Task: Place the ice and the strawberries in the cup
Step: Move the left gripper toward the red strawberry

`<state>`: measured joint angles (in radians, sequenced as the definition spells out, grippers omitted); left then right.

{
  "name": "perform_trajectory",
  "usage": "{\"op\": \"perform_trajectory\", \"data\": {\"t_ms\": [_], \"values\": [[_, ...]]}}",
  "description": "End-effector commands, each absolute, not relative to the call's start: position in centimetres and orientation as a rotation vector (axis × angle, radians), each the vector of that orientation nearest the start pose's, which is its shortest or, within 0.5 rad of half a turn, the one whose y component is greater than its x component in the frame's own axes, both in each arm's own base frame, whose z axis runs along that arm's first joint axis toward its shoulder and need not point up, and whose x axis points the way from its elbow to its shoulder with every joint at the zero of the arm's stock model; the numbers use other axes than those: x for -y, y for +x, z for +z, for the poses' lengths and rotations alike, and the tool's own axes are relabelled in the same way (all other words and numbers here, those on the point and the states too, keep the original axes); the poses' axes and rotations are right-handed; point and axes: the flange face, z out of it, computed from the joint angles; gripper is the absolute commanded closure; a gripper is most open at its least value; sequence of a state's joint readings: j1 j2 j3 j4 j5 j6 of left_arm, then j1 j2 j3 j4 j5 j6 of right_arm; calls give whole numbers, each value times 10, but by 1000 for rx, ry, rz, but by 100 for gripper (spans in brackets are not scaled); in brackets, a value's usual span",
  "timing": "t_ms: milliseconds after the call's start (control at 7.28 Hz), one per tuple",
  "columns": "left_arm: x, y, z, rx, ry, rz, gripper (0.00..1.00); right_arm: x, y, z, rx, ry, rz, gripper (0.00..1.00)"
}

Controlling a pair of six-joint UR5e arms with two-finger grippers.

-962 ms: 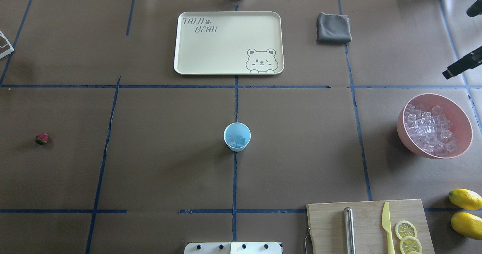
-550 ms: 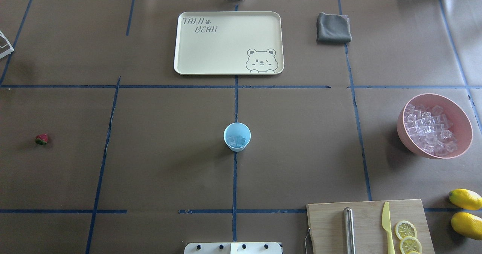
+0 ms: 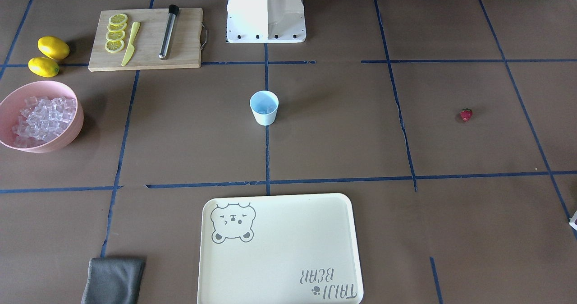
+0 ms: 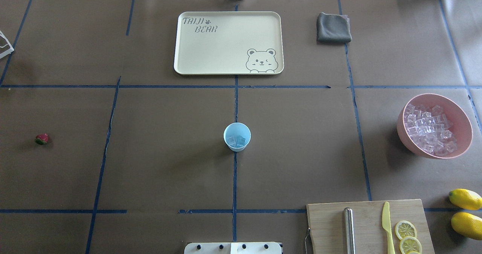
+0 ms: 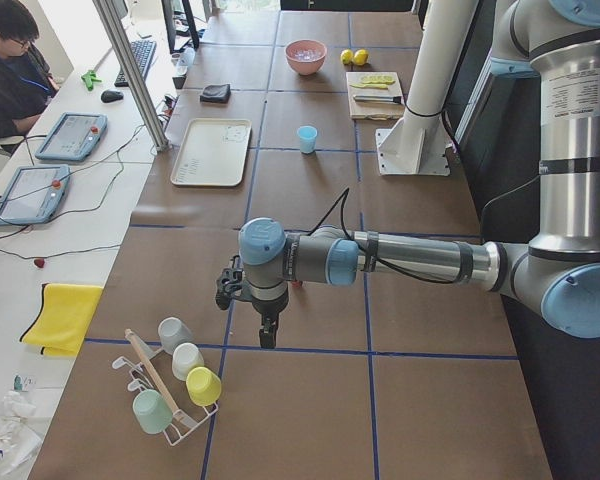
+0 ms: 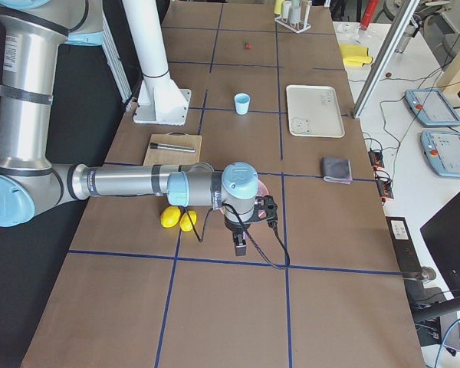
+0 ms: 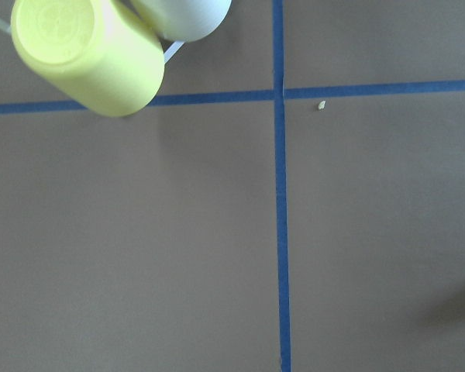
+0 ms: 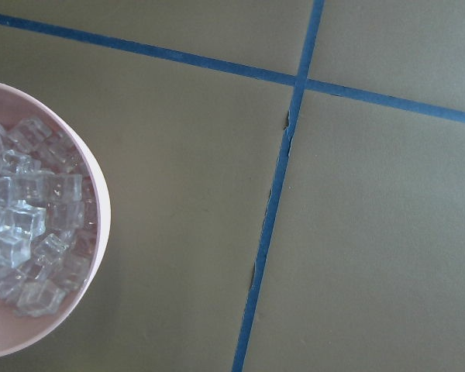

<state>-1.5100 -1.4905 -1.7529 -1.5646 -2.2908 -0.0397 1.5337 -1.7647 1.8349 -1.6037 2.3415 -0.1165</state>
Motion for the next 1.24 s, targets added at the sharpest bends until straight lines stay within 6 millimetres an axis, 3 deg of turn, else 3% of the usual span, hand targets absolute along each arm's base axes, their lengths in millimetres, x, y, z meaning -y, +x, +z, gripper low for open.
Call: {"op": "perform_trajectory", "data": {"t_ms": [0,137,412,687,824,1099], "values": [[473,-37,607,-731,67,63,0,416,49,623,771,54,-139,0],[477,-22,594,-744,82,104,0,417,49,619,771,60,-139,0],[498,64,568,-761,109,257,0,418,48,616,772,65,-138,0],[506,108,552,-756,101,218,0,419,48,615,775,68,-138,0],[502,126,547,-759,120,149,0,419,48,615,775,66,-137,0],[475,174,559,-756,170,41,0,419,48,616,775,65,-136,0]]}}
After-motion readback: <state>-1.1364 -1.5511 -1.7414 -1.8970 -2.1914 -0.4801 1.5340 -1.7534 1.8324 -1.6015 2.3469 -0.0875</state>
